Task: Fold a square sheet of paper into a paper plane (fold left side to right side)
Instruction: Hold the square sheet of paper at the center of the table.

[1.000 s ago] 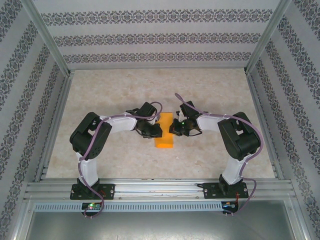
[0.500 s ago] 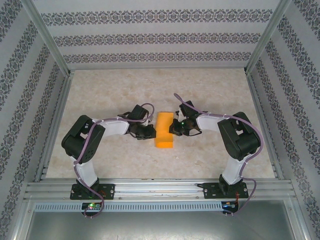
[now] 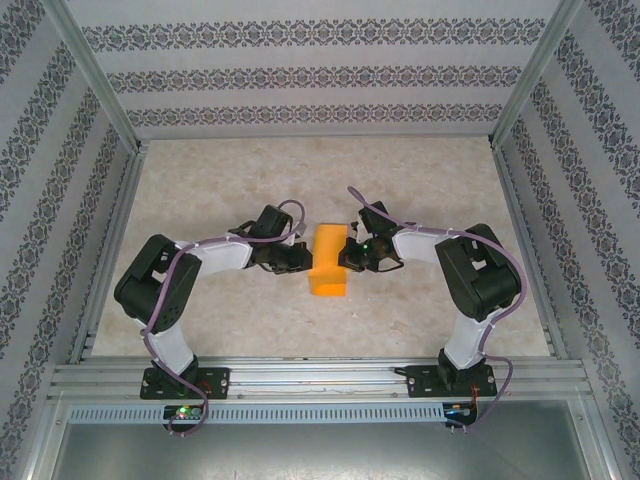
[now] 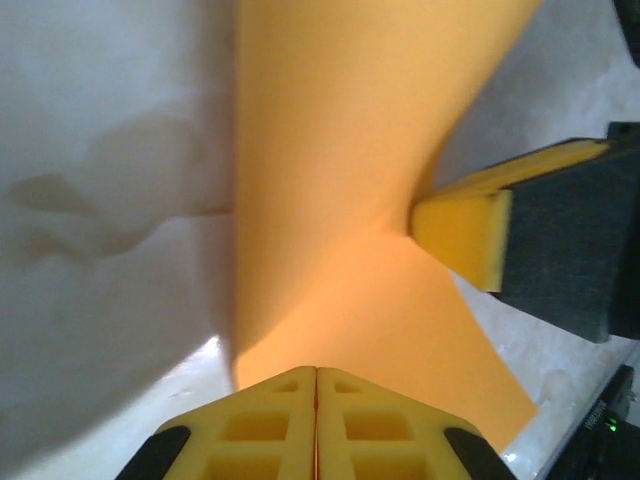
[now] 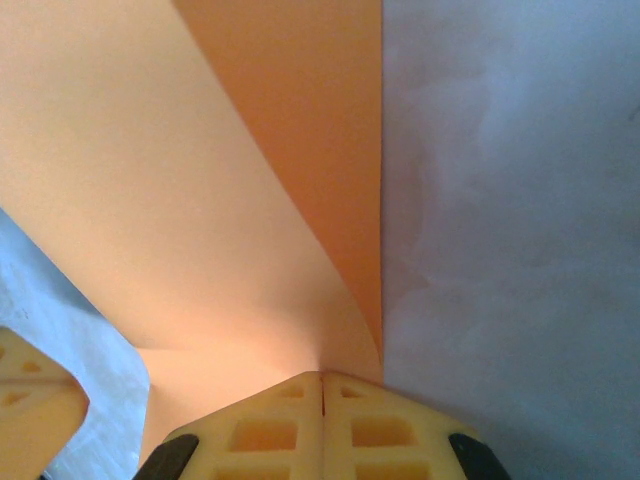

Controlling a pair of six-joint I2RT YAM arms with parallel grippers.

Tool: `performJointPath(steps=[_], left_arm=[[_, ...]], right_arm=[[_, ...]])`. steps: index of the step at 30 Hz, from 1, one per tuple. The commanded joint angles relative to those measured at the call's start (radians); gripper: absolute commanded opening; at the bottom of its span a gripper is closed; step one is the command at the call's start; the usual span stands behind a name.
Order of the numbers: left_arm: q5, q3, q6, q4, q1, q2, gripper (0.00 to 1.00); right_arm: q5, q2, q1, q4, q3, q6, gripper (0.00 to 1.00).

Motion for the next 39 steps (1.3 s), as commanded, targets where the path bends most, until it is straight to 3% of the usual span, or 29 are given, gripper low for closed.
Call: performJointPath(steps=[1, 21, 39], left_arm=[[0.039, 0.045, -0.014, 0.055, -0.034, 0.044, 0.07], [-0.019, 0.053, -0.019, -0.013, -0.061, 0.154, 0.05], [-0.042, 0.039, -0.014, -0.047, -0.063, 0.171, 0.05]], right_arm=[[0.139, 0.052, 0.005, -0.159, -0.043, -0.014, 0.00], [0.120, 0.051, 0.008, -0.164, -0.023, -0.025, 0.00], [-0.068, -0.038, 0.014, -0.024, 0.089, -0.022, 0.00]])
